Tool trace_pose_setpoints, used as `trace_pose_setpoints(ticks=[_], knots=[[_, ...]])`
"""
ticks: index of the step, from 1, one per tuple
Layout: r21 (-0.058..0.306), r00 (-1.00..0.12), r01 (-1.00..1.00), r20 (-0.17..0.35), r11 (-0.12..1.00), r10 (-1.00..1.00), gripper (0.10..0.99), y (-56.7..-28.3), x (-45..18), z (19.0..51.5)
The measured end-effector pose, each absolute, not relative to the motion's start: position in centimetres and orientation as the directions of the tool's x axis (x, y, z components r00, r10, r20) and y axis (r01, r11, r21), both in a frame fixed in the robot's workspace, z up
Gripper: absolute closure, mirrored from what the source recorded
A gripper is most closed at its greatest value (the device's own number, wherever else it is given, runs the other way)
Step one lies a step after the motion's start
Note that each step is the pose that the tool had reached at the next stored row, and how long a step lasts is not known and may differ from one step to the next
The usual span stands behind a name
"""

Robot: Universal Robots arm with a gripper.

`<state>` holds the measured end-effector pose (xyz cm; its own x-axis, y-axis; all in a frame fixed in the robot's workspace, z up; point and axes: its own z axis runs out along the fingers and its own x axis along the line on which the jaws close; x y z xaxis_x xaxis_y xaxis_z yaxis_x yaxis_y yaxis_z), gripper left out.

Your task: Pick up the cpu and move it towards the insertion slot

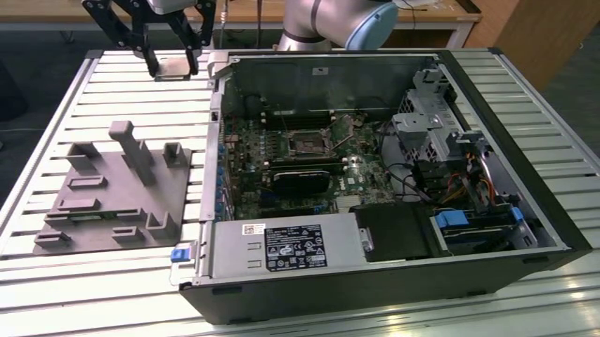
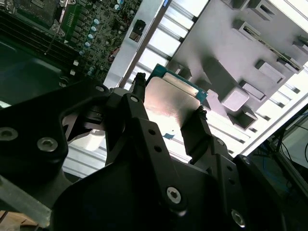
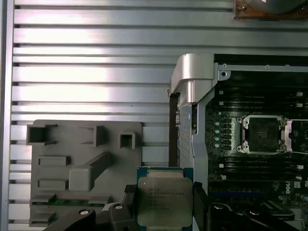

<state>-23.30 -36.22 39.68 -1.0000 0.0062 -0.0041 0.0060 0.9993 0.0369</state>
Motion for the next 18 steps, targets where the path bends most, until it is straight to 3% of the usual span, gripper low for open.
trace_pose_setpoints(ticks=[18], knots=[[0.037, -1.000, 0.006, -0.004, 0.999, 0.006, 0.541, -35.8, -22.1, 39.7]])
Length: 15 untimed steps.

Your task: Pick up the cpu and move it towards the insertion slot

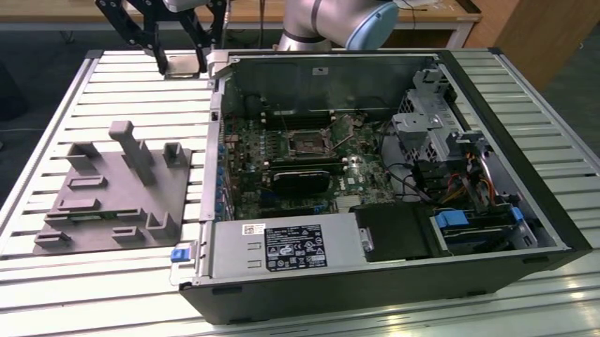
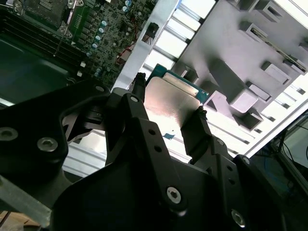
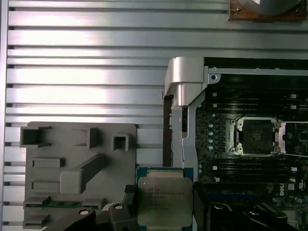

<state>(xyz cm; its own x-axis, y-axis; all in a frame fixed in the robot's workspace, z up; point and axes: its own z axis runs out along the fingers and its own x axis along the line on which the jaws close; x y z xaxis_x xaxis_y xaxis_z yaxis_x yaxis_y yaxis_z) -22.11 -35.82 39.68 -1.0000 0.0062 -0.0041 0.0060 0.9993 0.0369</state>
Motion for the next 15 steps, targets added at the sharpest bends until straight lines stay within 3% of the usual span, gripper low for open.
trace_pose_setpoints(ticks=[15], knots=[[0.037, -1.000, 0.006, -0.004, 0.999, 0.006, 0.541, -35.49, -21.11, 39.68]])
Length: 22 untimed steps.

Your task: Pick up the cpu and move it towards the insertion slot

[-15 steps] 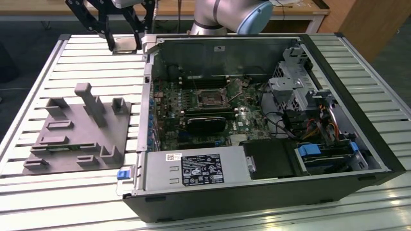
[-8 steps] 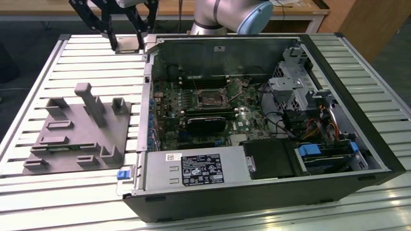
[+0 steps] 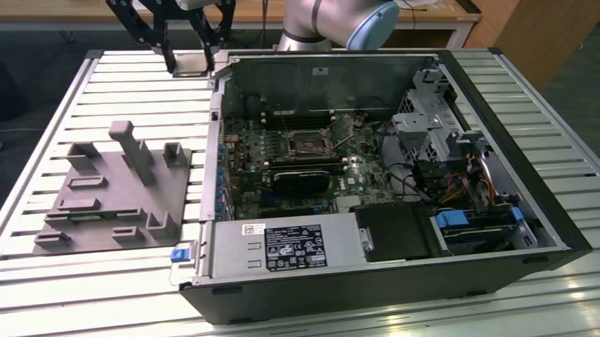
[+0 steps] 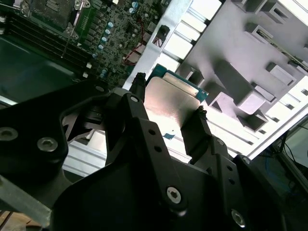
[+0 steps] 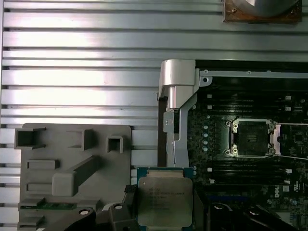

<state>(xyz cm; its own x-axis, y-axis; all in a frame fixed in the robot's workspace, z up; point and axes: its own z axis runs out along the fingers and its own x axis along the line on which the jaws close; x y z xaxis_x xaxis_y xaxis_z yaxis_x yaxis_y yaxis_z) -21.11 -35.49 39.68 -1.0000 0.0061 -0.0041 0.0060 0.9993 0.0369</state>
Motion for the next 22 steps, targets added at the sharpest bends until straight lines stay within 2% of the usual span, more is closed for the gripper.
trace_pose_setpoints(ticks=[22], knots=[[0.037, -1.000, 0.006, -0.004, 0.999, 0.006, 0.541, -34.5, -18.5, 39.7]])
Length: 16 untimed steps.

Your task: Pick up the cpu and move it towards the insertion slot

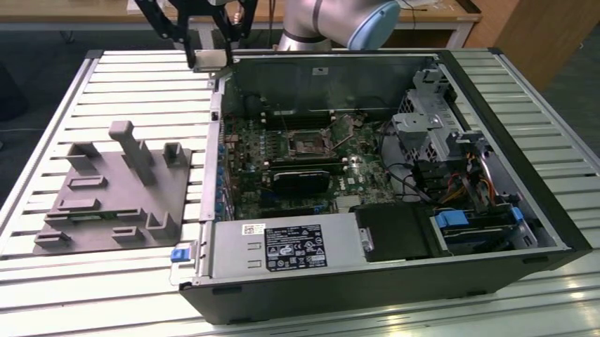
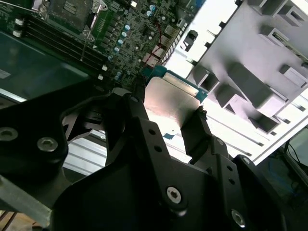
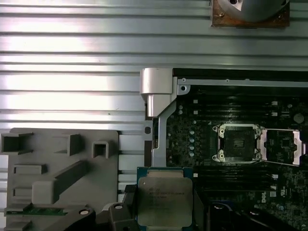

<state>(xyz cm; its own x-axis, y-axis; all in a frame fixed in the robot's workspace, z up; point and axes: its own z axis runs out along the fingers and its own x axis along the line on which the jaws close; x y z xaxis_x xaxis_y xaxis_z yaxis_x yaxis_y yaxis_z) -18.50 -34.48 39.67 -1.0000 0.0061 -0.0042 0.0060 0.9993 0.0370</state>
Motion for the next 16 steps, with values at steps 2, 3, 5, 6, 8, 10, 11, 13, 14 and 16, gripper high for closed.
trace_pose_setpoints(ticks=[2, 3, 5, 6, 8, 10, 11, 13, 14, 16], knots=[[0.037, -1.000, 0.006, -0.004, 0.999, 0.006, 0.541, -34.5, -18.1, 39.7], [0.037, -1.000, 0.006, -0.004, 0.999, 0.006, 0.541, -34.4, -17.9, 39.7], [0.037, -1.000, 0.006, -0.004, 0.999, 0.006, 0.541, -34.4, -17.5, 39.7], [0.037, -1.000, 0.006, -0.004, 0.999, 0.006, 0.541, -34.4, -17.4, 39.7], [0.037, -1.000, 0.006, -0.004, 0.999, 0.006, 0.541, -34.4, -17.0, 39.7], [0.037, -1.000, 0.006, -0.004, 0.999, 0.006, 0.541, -34.4, -16.7, 39.7], [0.037, -1.000, 0.006, -0.004, 0.999, 0.006, 0.541, -34.4, -16.6, 39.7], [0.037, -1.000, 0.006, -0.004, 0.999, 0.006, 0.541, -34.4, -16.2, 39.7], [0.037, -1.000, 0.006, -0.004, 0.999, 0.006, 0.541, -34.4, -16.1, 39.7], [0.037, -1.000, 0.006, -0.004, 0.999, 0.006, 0.541, -34.3, -15.8, 39.7]])
